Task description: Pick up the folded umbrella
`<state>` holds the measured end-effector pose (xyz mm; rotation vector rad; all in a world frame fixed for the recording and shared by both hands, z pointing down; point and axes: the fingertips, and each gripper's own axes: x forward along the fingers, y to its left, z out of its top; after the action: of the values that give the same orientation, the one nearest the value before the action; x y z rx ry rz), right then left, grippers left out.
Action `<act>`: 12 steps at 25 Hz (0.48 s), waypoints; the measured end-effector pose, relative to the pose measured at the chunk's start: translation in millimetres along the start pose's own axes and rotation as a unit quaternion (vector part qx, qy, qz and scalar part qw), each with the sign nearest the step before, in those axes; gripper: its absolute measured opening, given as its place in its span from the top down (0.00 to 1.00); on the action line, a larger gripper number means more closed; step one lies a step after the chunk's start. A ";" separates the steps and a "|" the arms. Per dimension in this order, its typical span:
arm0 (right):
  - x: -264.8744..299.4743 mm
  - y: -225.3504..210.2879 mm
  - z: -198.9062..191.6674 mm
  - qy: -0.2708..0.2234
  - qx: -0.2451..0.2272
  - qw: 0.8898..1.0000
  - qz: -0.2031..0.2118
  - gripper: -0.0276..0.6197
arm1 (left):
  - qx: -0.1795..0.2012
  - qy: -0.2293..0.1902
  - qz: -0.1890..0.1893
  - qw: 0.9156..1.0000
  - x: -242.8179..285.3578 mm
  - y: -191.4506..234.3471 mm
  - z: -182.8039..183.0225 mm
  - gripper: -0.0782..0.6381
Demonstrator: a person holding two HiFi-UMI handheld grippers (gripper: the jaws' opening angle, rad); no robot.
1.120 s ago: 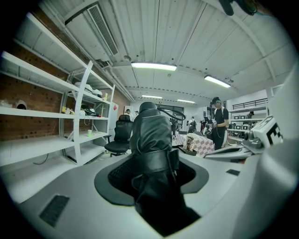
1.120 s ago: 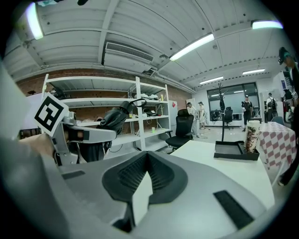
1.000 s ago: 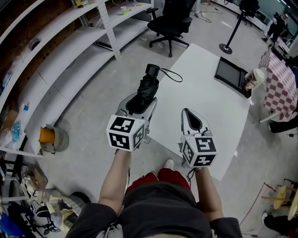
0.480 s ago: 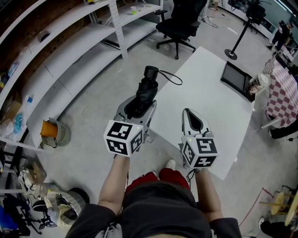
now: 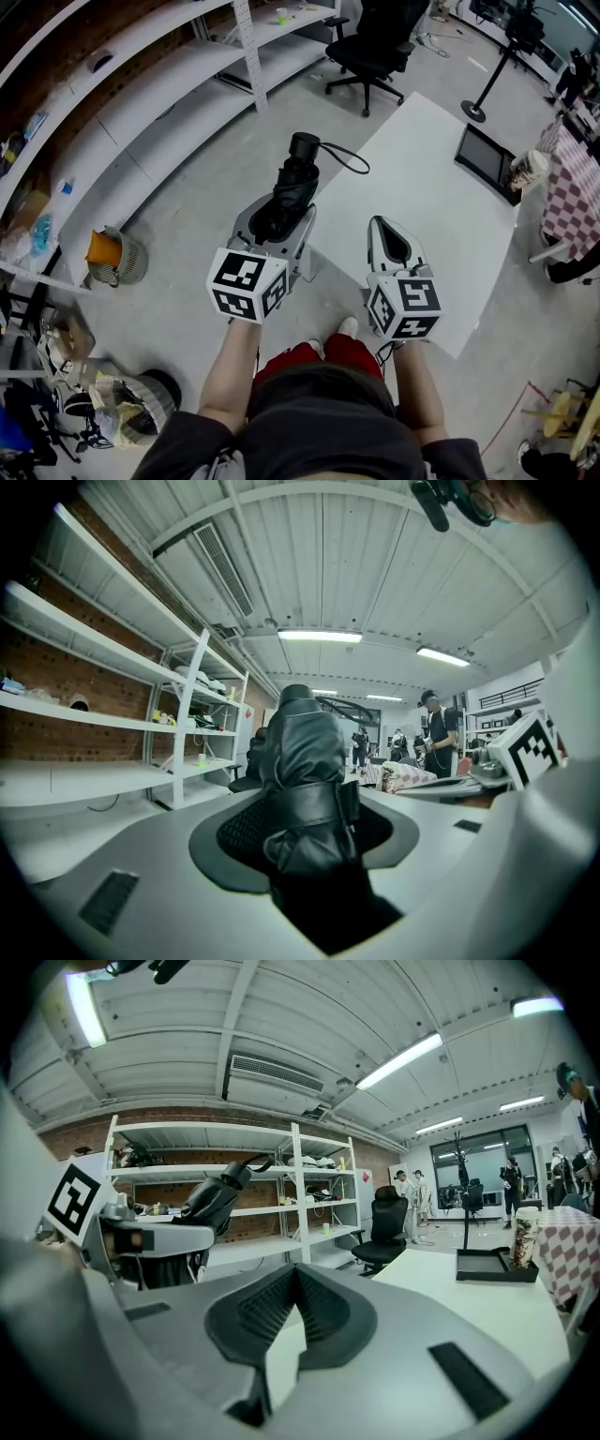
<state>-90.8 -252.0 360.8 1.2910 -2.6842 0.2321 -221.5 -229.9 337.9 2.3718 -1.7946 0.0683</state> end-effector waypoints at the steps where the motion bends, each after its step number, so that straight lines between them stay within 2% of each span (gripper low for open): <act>1: -0.1 3.1 0.6 -0.001 0.000 1.000 0.001 0.93 | -0.001 -0.002 0.002 1.000 -4.3 1.5 0.5 0.57; 12: -1.1 34.7 2.6 -0.005 -0.005 1.000 0.024 0.93 | -0.012 -0.011 0.027 1.000 -43.9 14.5 -2.6 0.57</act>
<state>-117.6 -230.3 355.6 1.2285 -2.7239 0.2196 -247.4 -191.6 336.0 2.3169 -1.8577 0.0266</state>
